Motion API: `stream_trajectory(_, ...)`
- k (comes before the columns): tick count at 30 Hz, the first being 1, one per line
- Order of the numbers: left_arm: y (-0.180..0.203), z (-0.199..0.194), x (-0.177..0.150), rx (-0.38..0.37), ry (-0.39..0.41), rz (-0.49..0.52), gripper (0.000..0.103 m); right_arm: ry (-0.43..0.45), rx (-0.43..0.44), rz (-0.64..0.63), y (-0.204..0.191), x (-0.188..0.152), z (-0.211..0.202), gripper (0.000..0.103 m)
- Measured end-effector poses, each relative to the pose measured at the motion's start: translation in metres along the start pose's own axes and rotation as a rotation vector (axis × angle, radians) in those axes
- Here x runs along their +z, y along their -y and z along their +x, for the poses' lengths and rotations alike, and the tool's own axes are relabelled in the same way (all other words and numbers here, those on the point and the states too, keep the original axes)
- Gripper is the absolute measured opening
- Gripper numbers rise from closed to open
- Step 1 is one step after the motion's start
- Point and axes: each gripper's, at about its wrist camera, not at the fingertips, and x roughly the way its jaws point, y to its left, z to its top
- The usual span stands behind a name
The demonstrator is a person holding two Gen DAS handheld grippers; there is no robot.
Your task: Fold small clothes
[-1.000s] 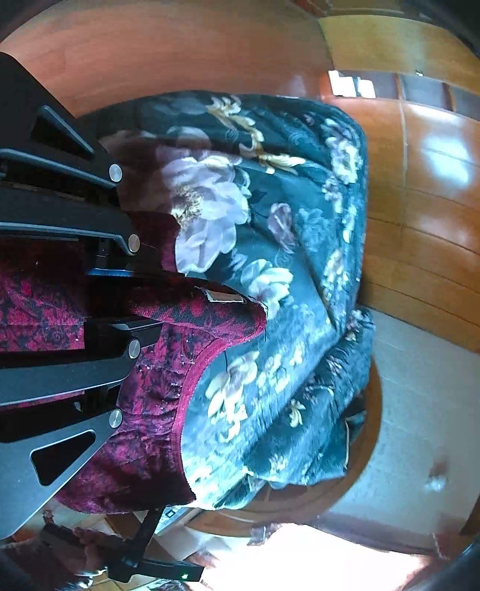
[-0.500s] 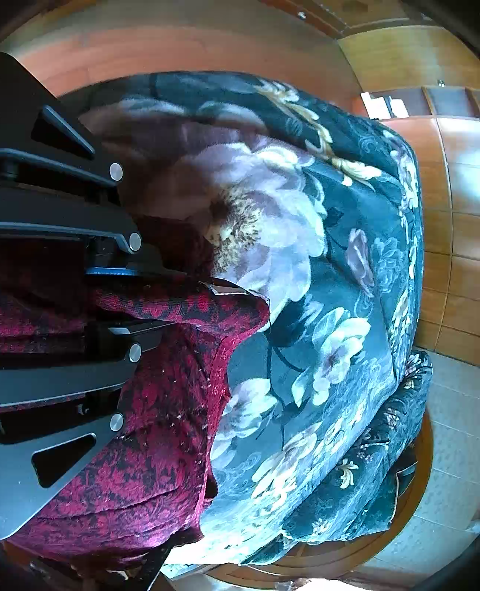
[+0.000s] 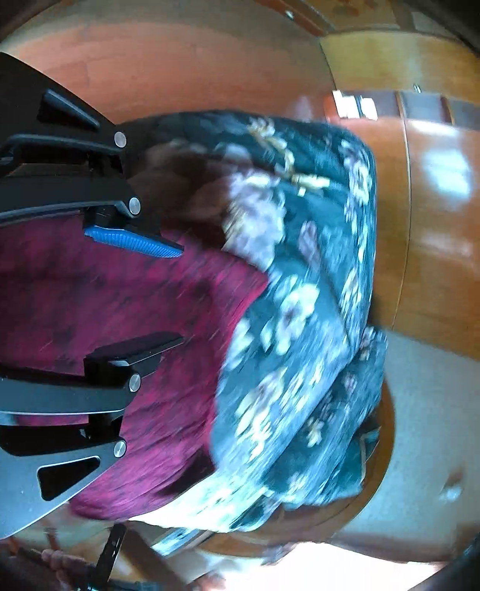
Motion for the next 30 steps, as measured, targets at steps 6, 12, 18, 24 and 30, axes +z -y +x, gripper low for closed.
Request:
stream_trajectory(6,0.066,0.007,-0.042,-0.081,-0.086,0.153,0.041,-0.081,0.045,0.031,0.006,-0.062,0.003,0.045)
stream_trajectory(12,0.08,0.042,-0.063,0.008,-0.218,0.186,0.042,-0.101,0.037,0.022,-0.002,-0.07,0.006,0.011)
stream_trajectory(18,0.079,0.049,-0.066,0.012,-0.235,0.181,0.042,-0.143,-0.053,0.004,0.012,-0.082,0.017,0.009)
stream_trajectory(24,0.038,0.012,-0.057,-0.09,-0.189,0.035,0.055,-0.125,-0.058,0.022,0.014,-0.087,0.02,0.026)
stream_trajectory(30,-0.057,-0.038,-0.069,-0.083,-0.092,-0.189,0.063,-0.038,-0.088,0.006,-0.002,-0.083,-0.018,0.053)
